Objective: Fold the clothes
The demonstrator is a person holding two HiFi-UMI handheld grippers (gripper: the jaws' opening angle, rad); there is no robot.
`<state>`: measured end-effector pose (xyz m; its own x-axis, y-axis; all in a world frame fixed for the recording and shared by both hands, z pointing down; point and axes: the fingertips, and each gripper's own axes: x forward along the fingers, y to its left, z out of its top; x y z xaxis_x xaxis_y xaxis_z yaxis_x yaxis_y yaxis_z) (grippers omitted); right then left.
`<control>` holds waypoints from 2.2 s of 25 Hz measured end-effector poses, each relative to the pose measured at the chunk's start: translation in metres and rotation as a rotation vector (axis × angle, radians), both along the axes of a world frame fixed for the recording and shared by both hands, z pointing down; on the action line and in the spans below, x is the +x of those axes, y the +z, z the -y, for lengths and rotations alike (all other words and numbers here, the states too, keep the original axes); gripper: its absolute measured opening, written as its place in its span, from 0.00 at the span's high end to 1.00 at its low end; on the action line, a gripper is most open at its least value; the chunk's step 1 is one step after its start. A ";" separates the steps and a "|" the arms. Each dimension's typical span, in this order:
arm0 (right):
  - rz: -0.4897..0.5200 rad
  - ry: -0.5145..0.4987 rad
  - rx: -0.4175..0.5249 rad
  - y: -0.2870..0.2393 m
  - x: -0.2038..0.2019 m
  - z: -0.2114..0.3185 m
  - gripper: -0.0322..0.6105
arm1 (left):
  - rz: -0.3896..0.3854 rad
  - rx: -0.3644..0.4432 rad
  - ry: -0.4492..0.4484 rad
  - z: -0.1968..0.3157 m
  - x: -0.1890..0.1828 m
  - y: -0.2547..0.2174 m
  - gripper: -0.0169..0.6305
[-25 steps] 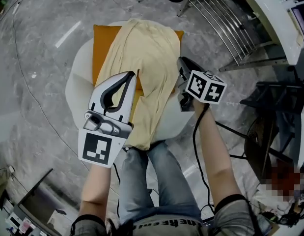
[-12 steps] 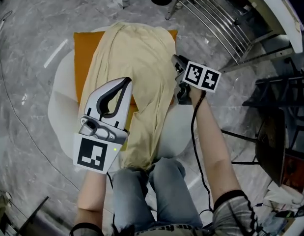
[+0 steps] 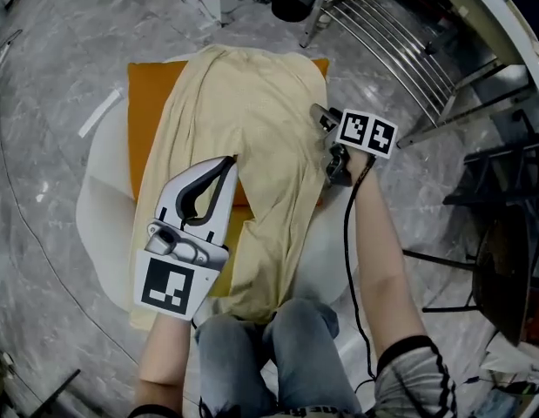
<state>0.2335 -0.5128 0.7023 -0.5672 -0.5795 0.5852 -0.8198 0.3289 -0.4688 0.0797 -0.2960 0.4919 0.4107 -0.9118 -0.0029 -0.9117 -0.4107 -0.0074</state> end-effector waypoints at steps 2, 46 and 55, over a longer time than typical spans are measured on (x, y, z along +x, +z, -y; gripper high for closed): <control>0.015 -0.007 -0.007 0.005 -0.003 -0.002 0.62 | 0.004 -0.008 0.002 -0.003 -0.002 0.005 0.97; -0.058 -0.341 0.052 -0.103 -0.341 -0.076 0.91 | -0.047 -0.148 -0.266 -0.084 -0.163 -0.084 0.97; 0.024 -0.422 0.069 -0.126 -0.350 -0.103 0.81 | -0.035 -0.151 -0.289 -0.087 -0.164 -0.101 0.97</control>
<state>-0.1160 -0.4095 0.5763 -0.7759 -0.3310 0.5370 -0.5958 0.6643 -0.4514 -0.0842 -0.2088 0.3910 0.1373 -0.9818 0.1313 -0.9893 -0.1295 0.0667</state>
